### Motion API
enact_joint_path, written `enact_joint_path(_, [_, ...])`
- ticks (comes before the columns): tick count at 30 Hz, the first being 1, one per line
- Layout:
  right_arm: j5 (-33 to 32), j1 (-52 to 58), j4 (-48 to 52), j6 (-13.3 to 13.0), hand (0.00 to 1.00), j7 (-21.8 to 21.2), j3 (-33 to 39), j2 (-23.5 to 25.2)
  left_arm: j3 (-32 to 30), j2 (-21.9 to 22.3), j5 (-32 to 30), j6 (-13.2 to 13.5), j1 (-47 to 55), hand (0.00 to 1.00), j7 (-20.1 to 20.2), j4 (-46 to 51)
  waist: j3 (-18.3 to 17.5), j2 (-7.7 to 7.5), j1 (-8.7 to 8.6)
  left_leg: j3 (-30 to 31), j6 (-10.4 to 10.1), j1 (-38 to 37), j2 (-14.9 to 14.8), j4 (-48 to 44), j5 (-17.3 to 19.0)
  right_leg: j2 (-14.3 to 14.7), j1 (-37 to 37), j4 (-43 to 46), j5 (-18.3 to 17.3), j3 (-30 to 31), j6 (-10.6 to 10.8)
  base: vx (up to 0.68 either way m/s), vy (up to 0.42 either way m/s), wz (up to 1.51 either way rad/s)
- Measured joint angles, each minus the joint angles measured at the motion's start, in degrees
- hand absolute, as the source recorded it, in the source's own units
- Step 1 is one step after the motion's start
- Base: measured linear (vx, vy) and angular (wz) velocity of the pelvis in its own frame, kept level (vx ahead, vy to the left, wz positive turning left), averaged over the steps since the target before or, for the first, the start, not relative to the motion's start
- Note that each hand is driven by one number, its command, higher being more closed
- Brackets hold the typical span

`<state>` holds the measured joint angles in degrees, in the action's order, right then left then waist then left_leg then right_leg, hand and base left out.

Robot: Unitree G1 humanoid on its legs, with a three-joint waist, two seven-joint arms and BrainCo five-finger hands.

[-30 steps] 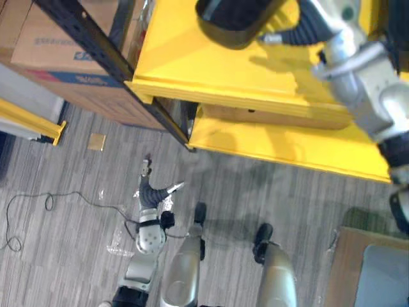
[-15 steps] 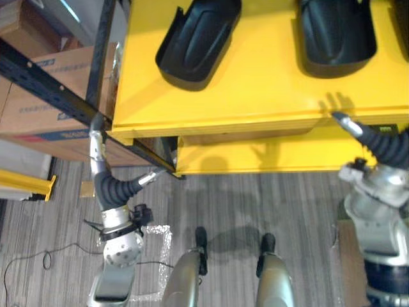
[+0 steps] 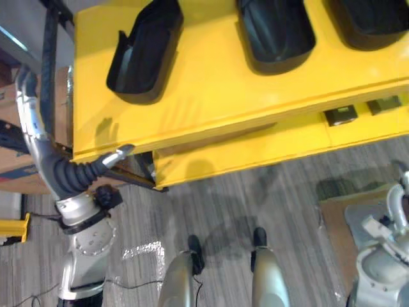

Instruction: Walk over and take plastic housings, then place them on the shelf

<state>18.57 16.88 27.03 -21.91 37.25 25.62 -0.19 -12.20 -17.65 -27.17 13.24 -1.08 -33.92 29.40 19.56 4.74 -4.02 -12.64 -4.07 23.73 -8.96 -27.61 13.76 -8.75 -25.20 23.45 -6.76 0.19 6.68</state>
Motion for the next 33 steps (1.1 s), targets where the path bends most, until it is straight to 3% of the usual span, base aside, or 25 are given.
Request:
enact_joint_path(3, [-3.9, 5.6, -15.6, 0.0, 0.00, -1.8, -0.3, 2.1, -0.9, -2.2, -0.9, -1.4, -1.5, 0.00, 0.4, -3.6, -0.8, -1.61, -0.29, -0.7, -0.2, -0.3, -1.2, -2.1, 1.6, 0.8, 0.0, 1.5, -1.0, 0.5, -0.1, 0.02, -0.006, -0.21])
enact_joint_path(5, [-9.0, 5.7, -27.3, 1.9, 0.00, -5.2, -0.4, 2.6, -1.1, -6.1, -0.9, -2.7, -3.5, 0.00, 1.6, -6.1, -1.0, -2.31, -0.34, -0.8, -0.3, -0.3, -1.7, -3.2, 2.2, 1.1, -0.1, 2.4, -1.4, 0.5, -0.4, 0.01, -0.012, -0.09])
enact_joint_path(8, [-13.6, 5.4, -37.1, 3.8, 0.00, -9.7, -0.5, 2.6, -1.1, -11.6, -1.1, -4.7, -7.7, 0.00, 3.7, -10.2, -1.0, -2.49, -0.01, -1.3, -0.3, 0.1, -1.9, -4.0, 2.2, 0.9, -0.9, 3.8, -1.7, 0.7, -0.5, 0.00, 0.000, 0.00])
enact_joint_path(15, [-17.4, 5.2, -45.1, 4.8, 0.00, -14.5, -0.4, 1.3, 0.6, -20.4, -3.2, -6.3, -16.9, 0.00, 8.0, -16.5, -0.5, -3.42, 0.24, -1.9, -0.5, -0.3, -2.1, -4.9, 2.5, 0.7, -1.0, 5.9, -2.7, 0.9, -0.9, -0.03, -0.009, 0.00])
enact_joint_path(17, [-17.7, 5.2, -47.8, 4.9, 0.00, -15.4, -0.4, 1.3, 3.7, -22.8, -3.3, -6.7, -20.3, 0.00, 8.3, -19.4, -0.5, -3.43, 0.53, -2.1, -0.8, -0.4, -2.1, -4.8, 2.9, 0.6, -1.2, 6.0, -2.9, 1.0, -0.7, 0.00, 0.000, 0.00])
enact_joint_path(23, [-17.9, 4.3, -51.6, 5.7, 0.00, -16.9, -0.4, 0.9, 11.0, -25.4, -4.9, -7.1, -29.6, 0.00, 11.4, -26.3, -0.5, -3.38, 1.18, -2.3, -0.6, 0.3, -2.4, -4.8, 2.7, 0.9, -2.1, 6.4, -2.9, 1.2, -0.5, 0.05, -0.014, -0.02])
enact_joint_path(27, [-19.1, 3.5, -53.2, 6.0, 0.00, -17.5, -0.2, 0.9, 16.9, -29.1, -4.7, -6.3, -35.2, 0.00, 16.1, -30.9, 0.4, -3.36, 1.77, -2.4, -0.6, 0.1, -2.3, -4.8, 2.6, 0.8, -2.2, 7.0, -2.9, 1.2, -0.5, 0.08, 0.006, 0.04])
enact_joint_path(33, [-20.8, 1.0, -55.3, 6.0, 0.00, -19.2, 0.2, 0.8, 21.6, -29.5, -4.1, -5.9, -41.9, 0.00, 18.0, -36.4, 2.4, -3.19, 2.55, -3.0, -0.6, 0.1, -2.3, -4.7, 2.6, 0.7, -2.7, 7.6, -2.9, 1.3, -0.5, 0.02, 0.000, -0.02])
